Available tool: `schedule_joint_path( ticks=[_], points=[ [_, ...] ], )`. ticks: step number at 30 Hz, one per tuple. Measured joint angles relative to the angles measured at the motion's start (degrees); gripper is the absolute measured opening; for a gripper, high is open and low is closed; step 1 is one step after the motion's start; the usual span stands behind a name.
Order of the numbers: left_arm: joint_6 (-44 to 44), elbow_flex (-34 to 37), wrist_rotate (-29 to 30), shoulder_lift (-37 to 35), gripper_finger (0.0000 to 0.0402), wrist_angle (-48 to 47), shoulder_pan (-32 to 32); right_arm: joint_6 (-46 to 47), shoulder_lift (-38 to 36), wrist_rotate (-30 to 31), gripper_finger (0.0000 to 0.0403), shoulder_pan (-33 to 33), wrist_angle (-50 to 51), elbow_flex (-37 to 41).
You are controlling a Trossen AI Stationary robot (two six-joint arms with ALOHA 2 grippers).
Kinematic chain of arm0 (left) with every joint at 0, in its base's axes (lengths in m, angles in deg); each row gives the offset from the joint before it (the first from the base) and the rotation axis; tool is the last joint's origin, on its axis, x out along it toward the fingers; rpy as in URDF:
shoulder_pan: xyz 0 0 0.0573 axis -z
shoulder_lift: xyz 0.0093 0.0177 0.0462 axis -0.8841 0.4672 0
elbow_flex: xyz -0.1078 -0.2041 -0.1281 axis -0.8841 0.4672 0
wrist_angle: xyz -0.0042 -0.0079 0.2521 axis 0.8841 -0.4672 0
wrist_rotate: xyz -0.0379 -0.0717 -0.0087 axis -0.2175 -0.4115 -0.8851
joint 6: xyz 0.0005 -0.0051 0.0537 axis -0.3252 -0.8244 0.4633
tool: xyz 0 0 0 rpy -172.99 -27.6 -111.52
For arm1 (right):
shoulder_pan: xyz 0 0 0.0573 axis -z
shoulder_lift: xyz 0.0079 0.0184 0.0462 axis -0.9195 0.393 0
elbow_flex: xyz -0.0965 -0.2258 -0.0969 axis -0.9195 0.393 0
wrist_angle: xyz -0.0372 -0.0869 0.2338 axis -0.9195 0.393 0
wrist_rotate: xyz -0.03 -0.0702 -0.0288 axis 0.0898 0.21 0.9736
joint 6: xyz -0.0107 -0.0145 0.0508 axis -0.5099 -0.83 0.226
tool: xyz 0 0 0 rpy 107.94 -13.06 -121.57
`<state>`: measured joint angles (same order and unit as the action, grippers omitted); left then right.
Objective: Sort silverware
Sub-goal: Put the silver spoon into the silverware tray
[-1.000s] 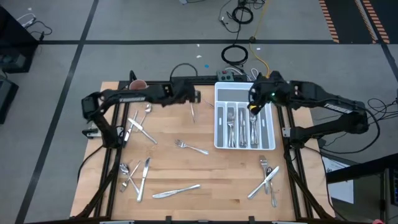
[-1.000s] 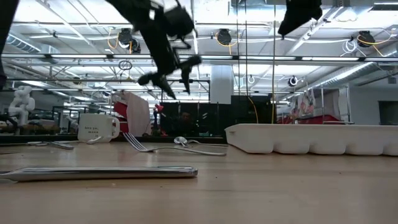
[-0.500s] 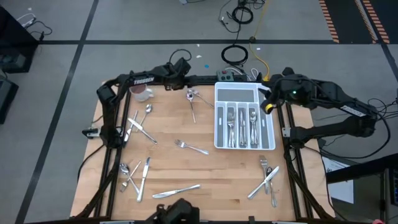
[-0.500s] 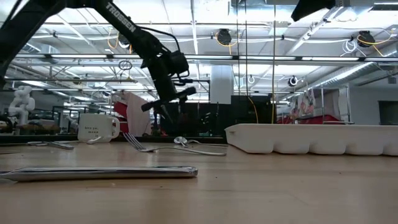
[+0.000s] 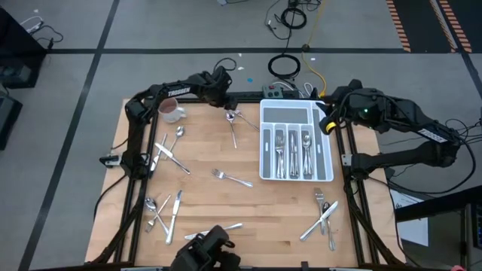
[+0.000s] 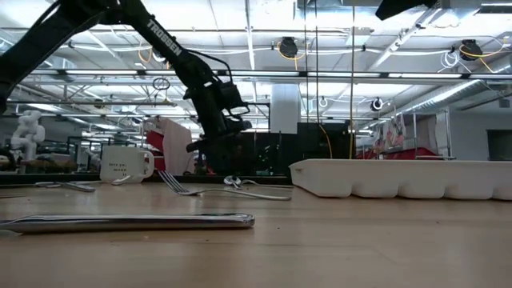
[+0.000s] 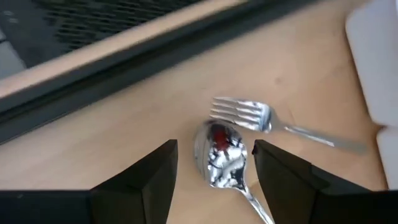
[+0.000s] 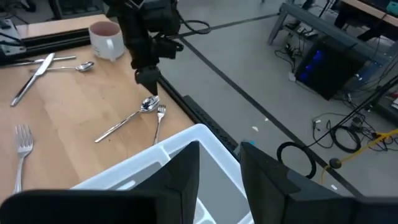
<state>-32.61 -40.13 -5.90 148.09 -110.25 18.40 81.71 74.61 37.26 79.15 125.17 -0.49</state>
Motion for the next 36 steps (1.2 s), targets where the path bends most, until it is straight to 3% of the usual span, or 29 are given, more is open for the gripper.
schedule_joint_path(
  ticks=[10, 14, 19, 26, 36],
  points=[
    [7.5, 0.0, -8.6, 3.9, 0.0216, -0.4, -0.1, 0.4, 0.3, 2.9, 0.0107, 0.0, -3.1, 0.0],
    [8.2, -0.1, -9.4, 5.7, 0.0209, -0.2, -0.1, 0.5, 0.3, 2.9, 0.0107, 0.0, -3.8, 0.0],
    [8.3, -0.4, -9.6, 6.1, 0.0152, 1.0, -0.2, 0.6, 0.3, 2.8, 0.0107, 0.0, -4.1, 0.0],
    [11.6, -0.1, -11.9, 6.4, 0.0015, 5.8, 0.7, 0.6, 0.4, 2.9, 0.0107, 0.0, -4.1, 0.0],
    [12.5, 0.0, -12.2, 4.1, 0.0004, 2.2, 1.3, 0.9, 0.3, 4.1, 0.0107, 0.0, -4.1, 0.0]
  ],
)
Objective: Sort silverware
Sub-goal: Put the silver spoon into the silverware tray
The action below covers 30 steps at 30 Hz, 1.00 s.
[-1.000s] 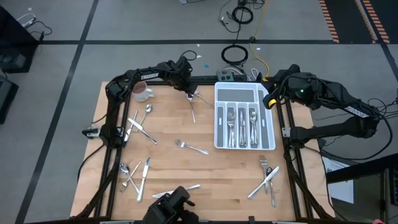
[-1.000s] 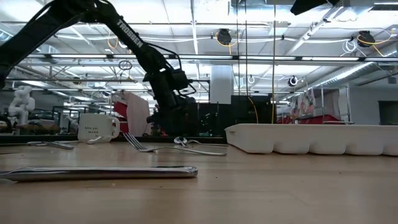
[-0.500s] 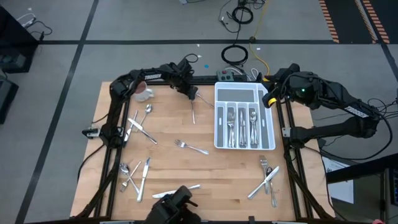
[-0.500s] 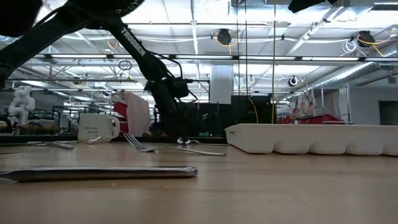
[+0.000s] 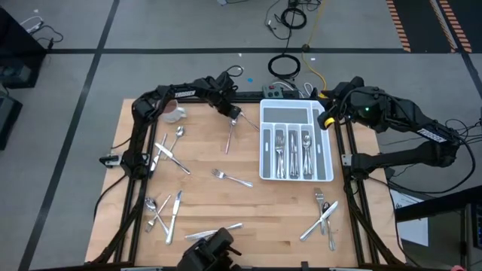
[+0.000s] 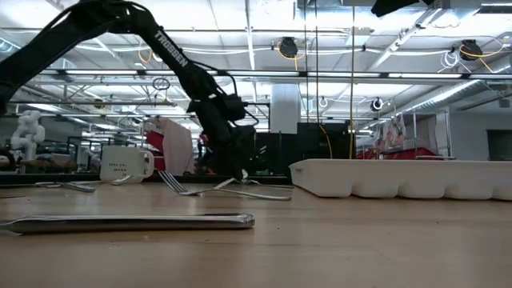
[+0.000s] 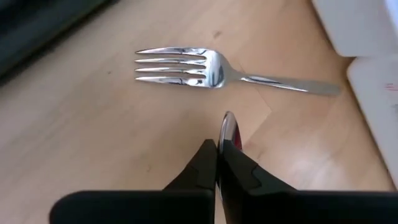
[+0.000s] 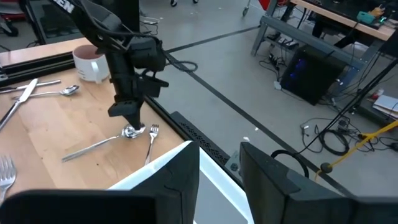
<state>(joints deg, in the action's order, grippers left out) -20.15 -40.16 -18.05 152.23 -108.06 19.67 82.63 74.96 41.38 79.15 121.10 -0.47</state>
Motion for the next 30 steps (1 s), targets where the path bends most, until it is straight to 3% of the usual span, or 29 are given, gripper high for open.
schedule_joint_path(
  ticks=[19, 23, 30],
  points=[
    [-12.5, -0.3, -0.4, -22.1, 0.0004, 1.5, 3.1, 3.7, -3.6, -0.2, 0.0107, 0.0, -1.1, 0.0],
    [-17.6, -0.4, -0.4, -24.8, 0.0004, 6.3, 4.9, 4.2, -6.1, -0.2, 0.0107, 0.0, -2.0, 0.0],
    [-25.5, -0.5, -1.8, -23.8, 0.0003, 23.1, 9.7, 4.3, -11.2, -0.2, 0.0107, 0.0, -3.6, 0.0]
  ],
)
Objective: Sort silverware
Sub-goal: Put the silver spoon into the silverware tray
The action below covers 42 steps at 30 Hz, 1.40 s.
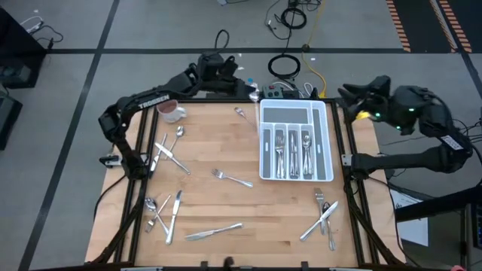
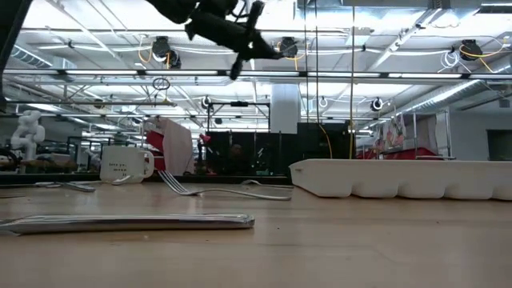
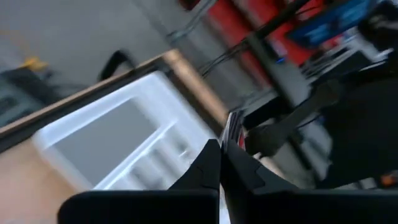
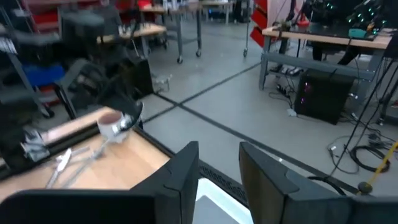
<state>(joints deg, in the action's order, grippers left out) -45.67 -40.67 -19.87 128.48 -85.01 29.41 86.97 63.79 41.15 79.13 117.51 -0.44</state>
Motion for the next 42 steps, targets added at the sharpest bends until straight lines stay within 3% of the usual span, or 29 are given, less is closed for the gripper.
schedule_joint_path(
  ticks=[10, 27, 42],
  points=[
    [-11.3, -2.5, 0.4, 11.4, 0.0003, 16.3, 5.0, 0.1, -3.3, 0.0, 0.0107, 0.0, -0.3, 0.0],
    [-11.9, -31.7, -0.6, 36.0, 0.0003, 12.7, 10.6, 4.0, -3.2, 0.0, 0.0107, 0.0, 4.0, 0.0],
    [-0.1, -34.0, 14.6, 40.5, 0.0003, 8.0, 14.2, 4.4, -3.2, 0.0, 0.0107, 0.0, 4.2, 0.0]
  ],
)
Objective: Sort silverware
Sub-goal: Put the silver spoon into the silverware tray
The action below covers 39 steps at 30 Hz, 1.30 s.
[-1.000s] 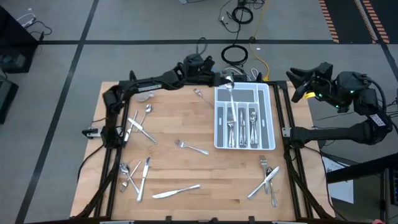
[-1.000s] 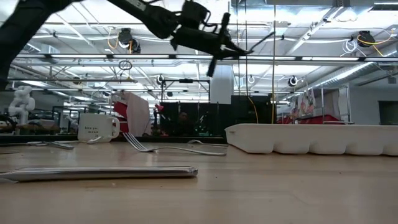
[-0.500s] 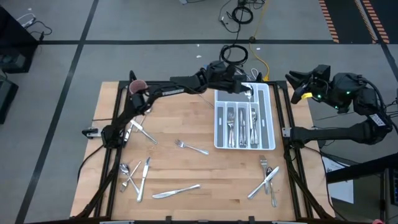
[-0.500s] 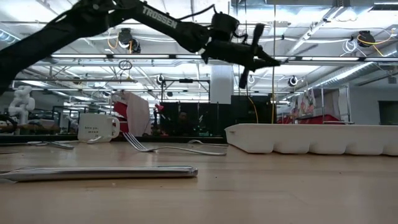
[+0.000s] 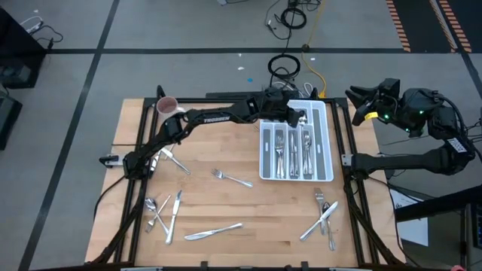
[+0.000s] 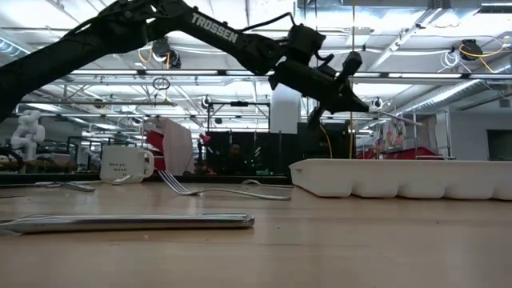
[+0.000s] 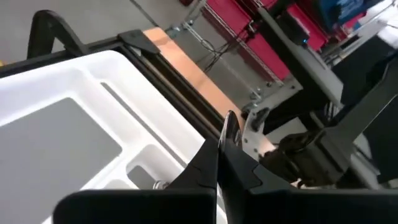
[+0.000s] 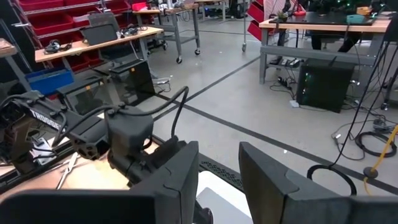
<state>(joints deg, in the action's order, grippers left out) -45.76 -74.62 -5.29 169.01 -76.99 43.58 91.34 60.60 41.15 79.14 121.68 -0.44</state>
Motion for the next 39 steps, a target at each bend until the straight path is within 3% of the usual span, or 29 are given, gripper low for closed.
schedule_joint_path(
  ticks=[9, 25, 30, 39],
  points=[
    [5.6, 0.0, 6.7, 0.1, 0.0003, 1.5, 2.8, 0.0, 0.0, 0.0, 0.0107, 0.0, 0.0, 0.0],
    [3.2, -0.2, 6.9, 5.2, 0.0003, 7.3, 3.7, 0.0, 0.0, 0.0, 0.0107, 0.0, 0.3, 0.0],
    [3.1, -5.1, 2.8, 9.6, 0.0003, 5.1, 4.0, 0.0, 0.0, -0.2, 0.0107, 0.0, 0.4, 0.0],
    [6.2, -11.2, 2.4, 14.1, 0.0003, 0.0, 5.4, 0.0, 0.0, -0.2, 0.0107, 0.0, 0.4, 0.0]
  ],
)
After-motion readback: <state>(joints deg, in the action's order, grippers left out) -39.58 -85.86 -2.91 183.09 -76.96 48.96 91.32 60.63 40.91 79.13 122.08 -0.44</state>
